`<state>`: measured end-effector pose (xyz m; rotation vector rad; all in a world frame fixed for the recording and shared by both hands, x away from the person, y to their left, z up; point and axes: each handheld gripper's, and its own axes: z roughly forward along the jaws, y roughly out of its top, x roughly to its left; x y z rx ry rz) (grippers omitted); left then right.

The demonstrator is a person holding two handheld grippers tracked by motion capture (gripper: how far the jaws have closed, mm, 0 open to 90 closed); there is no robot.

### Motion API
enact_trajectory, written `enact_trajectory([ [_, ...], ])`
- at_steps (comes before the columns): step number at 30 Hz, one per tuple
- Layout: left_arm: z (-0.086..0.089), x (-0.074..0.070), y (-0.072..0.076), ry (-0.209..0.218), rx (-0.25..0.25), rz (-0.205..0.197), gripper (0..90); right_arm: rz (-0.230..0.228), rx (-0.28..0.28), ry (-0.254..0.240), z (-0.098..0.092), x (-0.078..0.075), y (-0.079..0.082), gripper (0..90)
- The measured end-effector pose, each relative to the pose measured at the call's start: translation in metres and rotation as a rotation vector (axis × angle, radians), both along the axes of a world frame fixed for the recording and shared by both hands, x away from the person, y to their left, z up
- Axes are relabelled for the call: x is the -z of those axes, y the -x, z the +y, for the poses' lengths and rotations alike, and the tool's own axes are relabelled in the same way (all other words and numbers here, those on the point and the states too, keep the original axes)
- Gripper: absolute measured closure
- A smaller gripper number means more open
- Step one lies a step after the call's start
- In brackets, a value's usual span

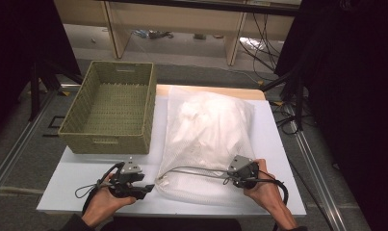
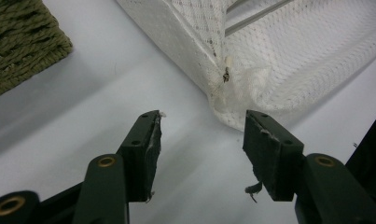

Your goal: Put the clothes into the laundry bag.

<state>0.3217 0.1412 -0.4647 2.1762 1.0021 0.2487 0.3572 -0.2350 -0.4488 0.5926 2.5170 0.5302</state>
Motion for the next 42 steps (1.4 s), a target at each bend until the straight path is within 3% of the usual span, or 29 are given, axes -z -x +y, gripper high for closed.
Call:
enact_trajectory([
  [2, 0.001, 0.001, -0.001, 0.0, -0.005, 0.003, 46.5, -0.005, -0.033, 0.021, -0.002, -0.001, -0.004, 83.1],
  [4, 0.002, 0.002, -0.002, 0.001, -0.011, 0.007, 46.7, 0.013, -0.004, -0.003, -0.004, -0.003, -0.002, 89.0],
  [10, 0.007, 0.002, -0.004, -0.006, -0.016, 0.0, 47.1, 0.027, -0.015, -0.048, -0.01, -0.02, 0.014, 90.0],
  [13, 0.007, 0.002, -0.004, 0.005, -0.019, 0.009, 47.0, 0.039, -0.063, -0.063, -0.013, -0.024, 0.024, 90.0],
  [15, 0.006, 0.002, -0.004, 0.0, -0.024, 0.007, 47.1, 0.088, -0.047, -0.061, -0.012, -0.02, 0.028, 90.0],
  [16, 0.007, 0.002, -0.004, -0.004, -0.016, 0.002, 47.2, 0.082, -0.068, -0.043, -0.012, -0.017, 0.026, 90.0],
  [19, 0.008, 0.002, -0.005, -0.006, -0.013, 0.012, 47.1, 0.133, -0.098, 0.013, -0.009, -0.002, 0.02, 90.0],
  [22, 0.009, 0.001, -0.005, -0.006, -0.017, -0.003, 46.3, 0.161, -0.087, 0.025, -0.008, 0.006, 0.018, 90.0],
  [24, 0.01, 0.001, -0.004, 0.003, -0.021, -0.004, 44.8, 0.148, -0.099, 0.017, -0.01, 0.005, 0.015, 89.7],
  [26, 0.011, -0.001, -0.004, 0.004, -0.034, 0.004, 42.2, 0.158, -0.051, -0.024, -0.012, 0.004, 0.014, 83.8],
  [30, 0.014, -0.005, -0.003, 0.026, -0.044, -0.019, 38.6, 0.155, -0.021, -0.115, -0.018, -0.005, 0.014, 70.4],
  [32, 0.016, -0.007, -0.003, 0.05, -0.038, -0.029, 35.4, 0.147, 0.052, -0.159, -0.021, -0.012, 0.019, 63.8],
  [34, 0.018, -0.007, -0.003, 0.067, -0.048, -0.056, 32.7, 0.121, 0.067, -0.198, -0.027, -0.014, 0.017, 57.6],
  [35, 0.019, -0.007, -0.002, 0.081, -0.058, -0.045, 32.2, 0.1, 0.09, -0.204, -0.029, -0.015, 0.018, 55.3],
  [36, 0.021, -0.008, -0.002, 0.072, -0.053, -0.046, 31.3, 0.087, 0.088, -0.234, -0.03, -0.013, 0.017, 52.9],
  [38, 0.023, -0.009, -0.001, 0.104, -0.075, -0.061, 29.0, 0.113, 0.124, -0.272, -0.031, -0.014, 0.017, 49.1],
  [42, 0.028, -0.015, 0.001, 0.119, -0.104, -0.101, 24.3, 0.102, 0.124, -0.321, -0.031, -0.018, 0.016, 41.7],
])
